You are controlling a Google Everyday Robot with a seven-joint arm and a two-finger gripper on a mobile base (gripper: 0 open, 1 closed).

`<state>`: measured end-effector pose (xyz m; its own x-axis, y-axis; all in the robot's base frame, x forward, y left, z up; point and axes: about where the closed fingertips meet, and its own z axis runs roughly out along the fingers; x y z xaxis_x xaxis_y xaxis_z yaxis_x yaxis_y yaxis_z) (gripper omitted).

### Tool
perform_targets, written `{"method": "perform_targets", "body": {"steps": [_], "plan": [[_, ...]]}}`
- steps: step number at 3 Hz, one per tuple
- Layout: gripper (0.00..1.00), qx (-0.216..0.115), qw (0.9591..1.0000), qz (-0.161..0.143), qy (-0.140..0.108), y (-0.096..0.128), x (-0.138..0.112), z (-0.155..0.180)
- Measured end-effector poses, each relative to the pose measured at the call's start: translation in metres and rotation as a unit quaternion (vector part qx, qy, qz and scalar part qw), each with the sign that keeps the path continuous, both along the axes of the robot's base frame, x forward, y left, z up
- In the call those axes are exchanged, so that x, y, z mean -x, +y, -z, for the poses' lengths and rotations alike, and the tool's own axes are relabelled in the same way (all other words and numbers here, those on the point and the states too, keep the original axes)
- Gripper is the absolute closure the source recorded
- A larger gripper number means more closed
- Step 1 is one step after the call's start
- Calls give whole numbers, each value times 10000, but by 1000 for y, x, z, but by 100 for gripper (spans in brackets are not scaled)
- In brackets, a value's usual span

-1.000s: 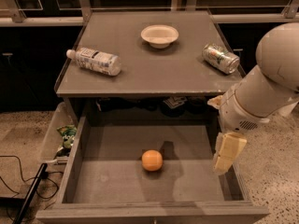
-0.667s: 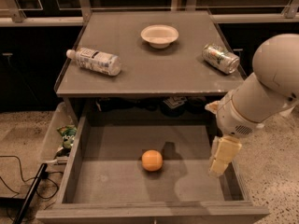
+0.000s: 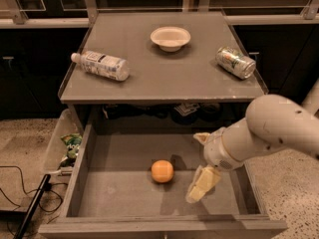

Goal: Pick orange from top drawer and place on counter

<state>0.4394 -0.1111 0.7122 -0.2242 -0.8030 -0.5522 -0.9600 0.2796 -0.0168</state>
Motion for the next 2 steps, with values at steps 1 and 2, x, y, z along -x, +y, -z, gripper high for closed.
{"method": "perform_targets", "body": {"steps": [1, 2], "plan": [[0, -476, 9982, 129, -353, 26, -16, 19], [0, -528, 9961, 70, -705, 53, -28, 40]]}}
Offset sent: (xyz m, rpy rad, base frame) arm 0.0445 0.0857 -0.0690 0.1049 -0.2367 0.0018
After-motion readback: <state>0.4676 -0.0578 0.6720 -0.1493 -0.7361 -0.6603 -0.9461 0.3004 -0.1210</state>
